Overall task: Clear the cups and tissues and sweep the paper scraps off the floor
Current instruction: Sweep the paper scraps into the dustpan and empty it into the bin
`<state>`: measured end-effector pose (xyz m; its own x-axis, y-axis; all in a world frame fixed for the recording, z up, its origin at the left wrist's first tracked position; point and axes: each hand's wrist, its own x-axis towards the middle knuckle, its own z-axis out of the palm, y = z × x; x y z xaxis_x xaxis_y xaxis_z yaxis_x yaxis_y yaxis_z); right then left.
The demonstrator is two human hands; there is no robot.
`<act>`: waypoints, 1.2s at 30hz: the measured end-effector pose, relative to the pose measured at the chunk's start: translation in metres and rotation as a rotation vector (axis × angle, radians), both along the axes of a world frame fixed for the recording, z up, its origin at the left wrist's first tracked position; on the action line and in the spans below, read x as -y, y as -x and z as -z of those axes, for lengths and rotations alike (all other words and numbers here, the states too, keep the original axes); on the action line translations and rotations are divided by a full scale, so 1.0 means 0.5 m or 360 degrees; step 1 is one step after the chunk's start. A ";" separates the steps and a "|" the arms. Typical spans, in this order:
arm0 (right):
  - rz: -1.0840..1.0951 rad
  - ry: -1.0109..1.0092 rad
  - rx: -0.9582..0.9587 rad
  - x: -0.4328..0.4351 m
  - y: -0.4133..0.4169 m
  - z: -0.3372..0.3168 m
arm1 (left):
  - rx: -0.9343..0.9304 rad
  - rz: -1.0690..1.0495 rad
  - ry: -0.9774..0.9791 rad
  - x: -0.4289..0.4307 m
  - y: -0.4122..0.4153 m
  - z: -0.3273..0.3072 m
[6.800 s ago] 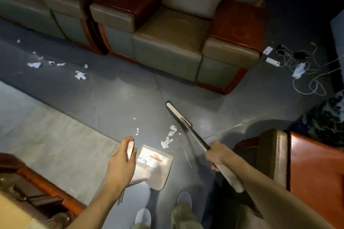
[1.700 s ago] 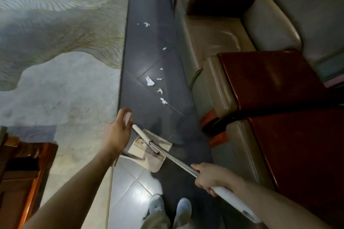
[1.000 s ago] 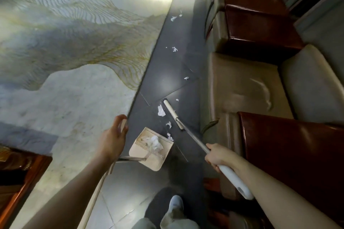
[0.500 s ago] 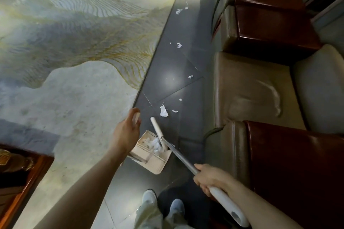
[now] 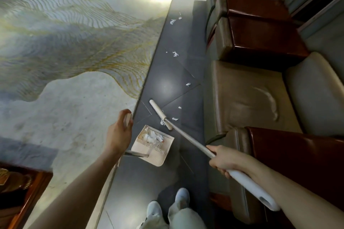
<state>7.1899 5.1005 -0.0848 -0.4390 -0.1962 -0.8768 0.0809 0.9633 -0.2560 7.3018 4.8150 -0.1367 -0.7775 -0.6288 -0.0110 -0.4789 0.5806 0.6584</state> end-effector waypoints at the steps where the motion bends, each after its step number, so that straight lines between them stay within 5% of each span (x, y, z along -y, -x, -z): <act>1: -0.0037 -0.0030 -0.0049 0.010 0.011 -0.001 | 0.0008 0.0003 0.0005 0.010 0.011 -0.002; 16: -0.0350 -0.0354 -0.0289 0.180 0.394 0.173 | 0.0313 0.0091 -0.0008 0.181 0.271 0.025; 28: -0.0424 -0.0338 0.0256 0.224 0.239 0.176 | 0.0288 0.0146 -0.0001 0.184 0.317 0.022; 36: 0.0323 -0.0084 0.0565 0.192 0.215 0.072 | 0.0159 0.0123 -0.0104 0.209 0.309 0.015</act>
<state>7.0826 5.0043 -0.1206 -0.1325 -0.0876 -0.9873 0.3452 0.9297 -0.1288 7.1475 4.7106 -0.1440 -0.8164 -0.5627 -0.1300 -0.4997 0.5756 0.6473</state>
